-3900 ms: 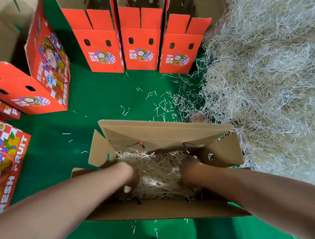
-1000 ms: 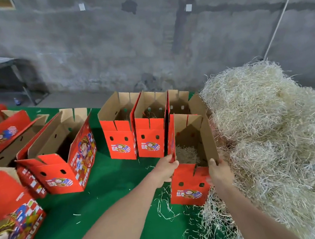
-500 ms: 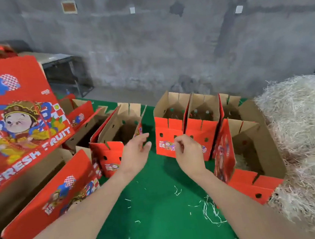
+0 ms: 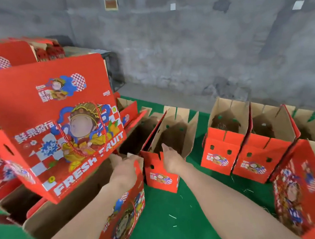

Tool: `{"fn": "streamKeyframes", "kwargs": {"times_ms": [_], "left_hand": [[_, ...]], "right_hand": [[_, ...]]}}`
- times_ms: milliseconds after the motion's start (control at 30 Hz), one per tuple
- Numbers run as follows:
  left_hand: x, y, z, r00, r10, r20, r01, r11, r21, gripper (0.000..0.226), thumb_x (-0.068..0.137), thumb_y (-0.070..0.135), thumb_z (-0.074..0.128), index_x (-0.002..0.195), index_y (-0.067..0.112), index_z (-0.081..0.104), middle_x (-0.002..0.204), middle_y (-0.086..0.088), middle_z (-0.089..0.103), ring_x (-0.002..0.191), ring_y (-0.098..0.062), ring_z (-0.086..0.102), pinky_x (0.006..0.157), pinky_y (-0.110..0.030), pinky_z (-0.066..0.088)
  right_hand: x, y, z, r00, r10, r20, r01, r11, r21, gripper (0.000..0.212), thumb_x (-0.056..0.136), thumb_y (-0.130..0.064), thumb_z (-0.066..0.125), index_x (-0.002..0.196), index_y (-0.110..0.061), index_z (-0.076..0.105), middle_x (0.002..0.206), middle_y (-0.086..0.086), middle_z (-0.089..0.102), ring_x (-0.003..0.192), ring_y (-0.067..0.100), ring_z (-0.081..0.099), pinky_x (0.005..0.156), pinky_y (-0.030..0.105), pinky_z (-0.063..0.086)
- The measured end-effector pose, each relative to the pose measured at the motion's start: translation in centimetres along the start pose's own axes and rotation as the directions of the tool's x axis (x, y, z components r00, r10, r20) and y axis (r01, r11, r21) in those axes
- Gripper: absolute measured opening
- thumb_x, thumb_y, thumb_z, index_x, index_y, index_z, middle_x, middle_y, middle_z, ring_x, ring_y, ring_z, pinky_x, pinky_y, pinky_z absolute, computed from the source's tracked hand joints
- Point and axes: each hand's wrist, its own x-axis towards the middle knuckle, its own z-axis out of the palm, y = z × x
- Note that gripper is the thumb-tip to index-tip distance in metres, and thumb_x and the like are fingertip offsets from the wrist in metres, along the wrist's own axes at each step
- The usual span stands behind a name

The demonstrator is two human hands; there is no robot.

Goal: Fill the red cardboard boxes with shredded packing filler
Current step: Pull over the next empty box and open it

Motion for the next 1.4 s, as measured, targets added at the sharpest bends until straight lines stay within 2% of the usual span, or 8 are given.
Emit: {"fn": "streamKeyframes", "kwargs": {"times_ms": [167, 433, 600, 767, 933, 1033, 1267, 1400], "left_hand": [[0.1, -1.6, 0.6, 0.999, 0.025, -0.034, -0.027, 0.998, -0.055, 0.05, 0.094, 0.008, 0.042, 0.14, 0.027, 0.034, 0.129, -0.008, 0.051, 0.117, -0.027, 0.051, 0.091, -0.037, 0.046], [0.1, 3.4, 1.3, 0.905, 0.365, -0.217, -0.345, 0.93, 0.123, 0.058, 0.092, 0.019, 0.049, 0.146, 0.018, 0.027, 0.152, -0.001, 0.024, 0.14, -0.022, 0.018, 0.115, -0.039, 0.017], [-2.1, 10.8, 4.4, 0.663, 0.737, 0.13, -0.729, 0.596, 0.336, 0.076, 0.087, 0.015, 0.05, 0.15, 0.025, 0.008, 0.157, 0.004, 0.007, 0.144, -0.018, 0.003, 0.117, -0.039, 0.004], [-5.9, 17.1, 6.4, 0.406, 0.702, 0.584, -0.88, 0.473, 0.044, 0.029, 0.08, 0.028, 0.066, 0.108, 0.022, 0.067, 0.107, 0.006, 0.066, 0.104, -0.014, 0.058, 0.08, -0.02, 0.041], [-9.6, 21.0, 7.5, 0.212, 0.697, 0.685, -0.825, 0.503, -0.256, 0.024, 0.077, 0.038, 0.073, 0.072, 0.015, 0.073, 0.073, 0.008, 0.07, 0.071, -0.01, 0.063, 0.074, -0.033, 0.05], [-11.5, 22.0, 7.8, 0.138, 0.602, 0.786, -0.812, 0.523, -0.258, 0.026, 0.075, 0.041, 0.074, 0.091, 0.021, 0.074, 0.094, 0.012, 0.07, 0.085, -0.001, 0.062, 0.083, -0.021, 0.049], [-16.4, 22.9, 8.6, 0.116, 0.649, 0.752, -0.906, 0.379, -0.187, 0.018, 0.076, 0.022, 0.068, 0.09, 0.016, 0.077, 0.085, 0.006, 0.073, 0.069, 0.002, 0.06, 0.074, -0.02, 0.051], [-21.4, 25.3, 10.5, -0.05, 0.71, 0.702, -0.905, 0.266, -0.333, 0.016, 0.075, 0.024, 0.068, 0.084, 0.012, 0.075, 0.077, 0.005, 0.071, 0.067, -0.005, 0.059, 0.067, -0.022, 0.05]], "right_hand": [[-0.3, 1.1, 0.6, 0.986, 0.048, -0.163, -0.057, 0.997, -0.052, 0.021, 0.085, -0.002, 0.044, 0.095, -0.003, 0.062, 0.099, 0.021, 0.064, 0.093, 0.037, 0.063, 0.071, 0.035, 0.049], [-10.3, 12.0, -5.6, 0.998, -0.047, 0.041, 0.055, 0.977, -0.208, 0.025, 0.081, -0.005, 0.05, 0.087, -0.007, 0.075, 0.098, 0.004, 0.072, 0.097, 0.017, 0.062, 0.083, 0.025, 0.043], [-20.1, 17.0, -7.9, 0.941, 0.13, 0.312, -0.09, 0.986, -0.138, 0.021, 0.083, -0.011, 0.057, 0.097, -0.005, 0.072, 0.104, 0.005, 0.07, 0.098, 0.014, 0.062, 0.08, 0.021, 0.045], [-27.4, 20.9, -9.7, 0.795, 0.346, 0.499, -0.327, 0.936, -0.128, 0.022, 0.082, -0.011, 0.062, 0.103, -0.007, 0.068, 0.094, 0.008, 0.07, 0.072, 0.006, 0.067, 0.06, 0.018, 0.053], [-29.0, 24.1, -9.8, 0.846, 0.394, -0.359, -0.472, 0.867, -0.161, 0.031, 0.081, -0.026, 0.057, 0.106, -0.009, 0.054, 0.108, 0.012, 0.057, 0.103, 0.033, 0.055, 0.085, 0.039, 0.048], [-28.7, 24.2, -7.2, 0.872, 0.441, -0.211, -0.471, 0.874, -0.121, 0.055, 0.082, -0.032, 0.06, 0.129, -0.013, 0.039, 0.121, 0.011, 0.051, 0.113, 0.035, 0.049, 0.089, 0.041, 0.043], [-29.3, 26.5, -6.7, 0.918, 0.305, -0.253, -0.344, 0.93, -0.129, 0.032, 0.084, -0.006, 0.045, 0.114, -0.017, 0.051, 0.105, 0.012, 0.063, 0.094, 0.032, 0.058, 0.07, 0.035, 0.046], [-30.6, 27.1, -8.6, 0.979, 0.165, -0.124, -0.185, 0.966, -0.182, 0.031, 0.082, -0.007, 0.053, 0.113, -0.013, 0.057, 0.114, 0.007, 0.06, 0.105, 0.029, 0.053, 0.08, 0.032, 0.04]]}}
